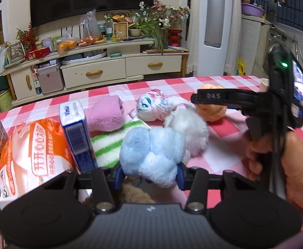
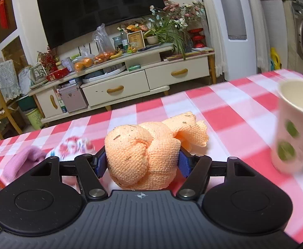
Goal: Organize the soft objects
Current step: 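Grasp the orange knitted plush with the right tool while the left grasps the light-blue plush, then carry the light-blue plush and orange knitted plush over the cardboard box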
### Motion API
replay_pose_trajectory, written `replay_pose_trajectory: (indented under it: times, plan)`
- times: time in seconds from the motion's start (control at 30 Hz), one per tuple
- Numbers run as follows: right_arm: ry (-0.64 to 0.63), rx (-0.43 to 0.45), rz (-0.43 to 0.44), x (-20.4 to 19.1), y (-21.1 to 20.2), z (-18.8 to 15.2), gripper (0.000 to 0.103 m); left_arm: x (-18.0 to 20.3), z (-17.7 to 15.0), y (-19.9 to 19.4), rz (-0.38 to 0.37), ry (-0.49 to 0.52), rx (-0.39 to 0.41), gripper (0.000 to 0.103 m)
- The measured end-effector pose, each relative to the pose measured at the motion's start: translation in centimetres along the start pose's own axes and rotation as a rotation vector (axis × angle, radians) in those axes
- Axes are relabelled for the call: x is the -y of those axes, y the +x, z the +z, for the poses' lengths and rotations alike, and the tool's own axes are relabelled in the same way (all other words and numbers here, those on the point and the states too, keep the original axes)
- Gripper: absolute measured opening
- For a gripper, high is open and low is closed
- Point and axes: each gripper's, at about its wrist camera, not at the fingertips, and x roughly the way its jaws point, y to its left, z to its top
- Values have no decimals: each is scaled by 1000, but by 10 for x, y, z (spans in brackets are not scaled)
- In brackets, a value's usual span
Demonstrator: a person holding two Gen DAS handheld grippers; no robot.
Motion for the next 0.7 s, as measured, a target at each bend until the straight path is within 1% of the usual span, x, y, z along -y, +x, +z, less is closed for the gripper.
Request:
replay_pose_trajectory:
  times: [0.2,0.33,0.47,0.7]
  plan:
    - [30,1,7,14,-37,-19,82,8,-9,-11,-26,31,8,46]
    - [5,-7,7,18,-59,-29,82,16,-16,-18,-52,50,12,46]
    - [-8,-26,15,17,-75,-37,82,23,-23,-26,-74,73,15,46]
    - [-31,-58,26,17,-97,-46,82,26,-29,-37,-96,84,19,46]
